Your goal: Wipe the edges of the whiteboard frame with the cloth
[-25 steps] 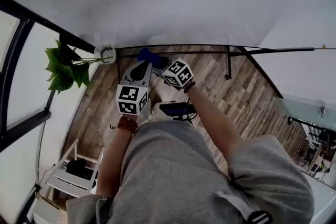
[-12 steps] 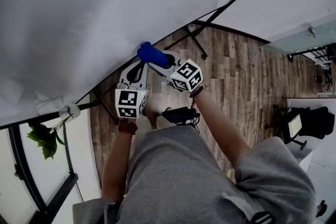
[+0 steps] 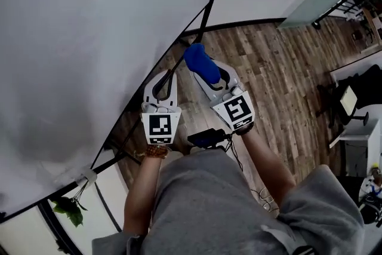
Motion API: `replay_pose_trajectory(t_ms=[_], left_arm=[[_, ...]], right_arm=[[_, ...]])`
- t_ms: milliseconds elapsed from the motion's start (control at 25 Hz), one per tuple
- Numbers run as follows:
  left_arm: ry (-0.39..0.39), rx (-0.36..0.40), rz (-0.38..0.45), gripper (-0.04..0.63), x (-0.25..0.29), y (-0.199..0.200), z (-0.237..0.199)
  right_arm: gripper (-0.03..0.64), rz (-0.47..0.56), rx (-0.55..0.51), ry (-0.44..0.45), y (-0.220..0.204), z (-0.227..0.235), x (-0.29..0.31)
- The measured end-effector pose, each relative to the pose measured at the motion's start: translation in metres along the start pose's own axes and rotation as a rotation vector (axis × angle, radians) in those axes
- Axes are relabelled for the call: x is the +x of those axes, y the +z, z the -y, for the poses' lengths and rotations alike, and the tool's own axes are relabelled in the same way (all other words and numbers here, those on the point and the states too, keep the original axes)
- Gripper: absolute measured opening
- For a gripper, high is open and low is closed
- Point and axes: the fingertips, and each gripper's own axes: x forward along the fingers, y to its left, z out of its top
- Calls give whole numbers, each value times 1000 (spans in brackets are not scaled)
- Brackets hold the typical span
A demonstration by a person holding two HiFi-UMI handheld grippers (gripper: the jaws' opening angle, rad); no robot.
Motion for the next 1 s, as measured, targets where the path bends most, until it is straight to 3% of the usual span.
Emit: replay_pose_trajectory(t_ms=[200, 440, 840, 1000], left_arm=[[-42, 54, 83, 32, 26, 43, 39], [-40, 46, 126, 29, 43, 67, 69], [-55, 18, 110, 29, 56, 62, 101], [-53, 18, 104, 29, 56, 58, 106]], right_arm=[[170, 15, 4, -158, 21, 34, -52], [172, 26, 59, -306, 32, 64, -88], [172, -12, 30, -438, 23, 84, -118], [172, -18, 40, -436, 17, 82, -122]])
